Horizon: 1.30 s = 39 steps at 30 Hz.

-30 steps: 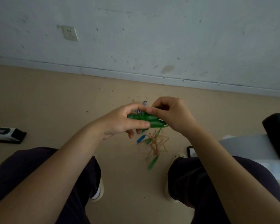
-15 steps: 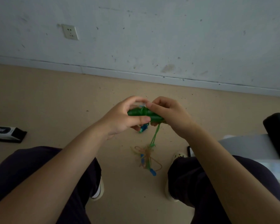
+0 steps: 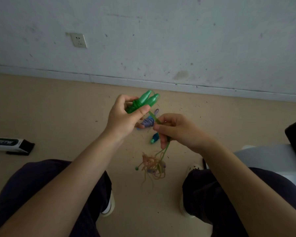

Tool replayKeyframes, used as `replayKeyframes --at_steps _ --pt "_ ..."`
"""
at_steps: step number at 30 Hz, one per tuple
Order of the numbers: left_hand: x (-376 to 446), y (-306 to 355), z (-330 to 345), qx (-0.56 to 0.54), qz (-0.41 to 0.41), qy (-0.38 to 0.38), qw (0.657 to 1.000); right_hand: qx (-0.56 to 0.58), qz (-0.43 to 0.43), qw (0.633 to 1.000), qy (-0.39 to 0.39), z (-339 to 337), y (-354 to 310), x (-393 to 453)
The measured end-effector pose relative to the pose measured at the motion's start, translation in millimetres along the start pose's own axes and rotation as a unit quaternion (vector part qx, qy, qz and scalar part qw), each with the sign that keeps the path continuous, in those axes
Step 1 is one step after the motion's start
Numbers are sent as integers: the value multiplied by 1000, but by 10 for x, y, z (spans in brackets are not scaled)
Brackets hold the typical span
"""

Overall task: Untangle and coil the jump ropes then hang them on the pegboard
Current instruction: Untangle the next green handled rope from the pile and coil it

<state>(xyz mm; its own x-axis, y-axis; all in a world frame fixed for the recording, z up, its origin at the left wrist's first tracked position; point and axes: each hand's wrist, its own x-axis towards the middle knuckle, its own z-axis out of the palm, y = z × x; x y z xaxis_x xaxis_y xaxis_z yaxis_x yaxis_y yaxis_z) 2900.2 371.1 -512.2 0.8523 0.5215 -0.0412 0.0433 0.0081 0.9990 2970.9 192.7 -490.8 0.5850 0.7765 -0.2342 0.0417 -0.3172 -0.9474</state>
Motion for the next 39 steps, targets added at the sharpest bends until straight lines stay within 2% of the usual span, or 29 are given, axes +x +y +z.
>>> replayKeyframes --at_steps 3,6,11,18,20,25,33,39 --pt "-4 -15 -4 42 22 15 999 -83 -28 996 -20 -1 -46 -11" --pt "-23 -10 10 92 34 -11 995 -164 -56 985 -19 -90 -85 -25" --pt "25 78 -44 132 6 -113 985 -205 -102 973 34 -233 -67 -79" --pt "-13 68 17 214 -34 -246 945 -274 -160 942 110 -138 -56 -70" --pt "-22 85 16 205 -40 -273 939 -260 -155 946 118 -146 -45 -64" --pt "-67 145 -6 153 -40 -312 937 -115 -104 983 97 -230 -12 -3" --pt "-116 170 -8 160 -51 -295 941 -75 -91 991 58 -250 102 65" --pt "-150 147 41 98 -48 -273 956 13 -51 998 36 -180 97 75"
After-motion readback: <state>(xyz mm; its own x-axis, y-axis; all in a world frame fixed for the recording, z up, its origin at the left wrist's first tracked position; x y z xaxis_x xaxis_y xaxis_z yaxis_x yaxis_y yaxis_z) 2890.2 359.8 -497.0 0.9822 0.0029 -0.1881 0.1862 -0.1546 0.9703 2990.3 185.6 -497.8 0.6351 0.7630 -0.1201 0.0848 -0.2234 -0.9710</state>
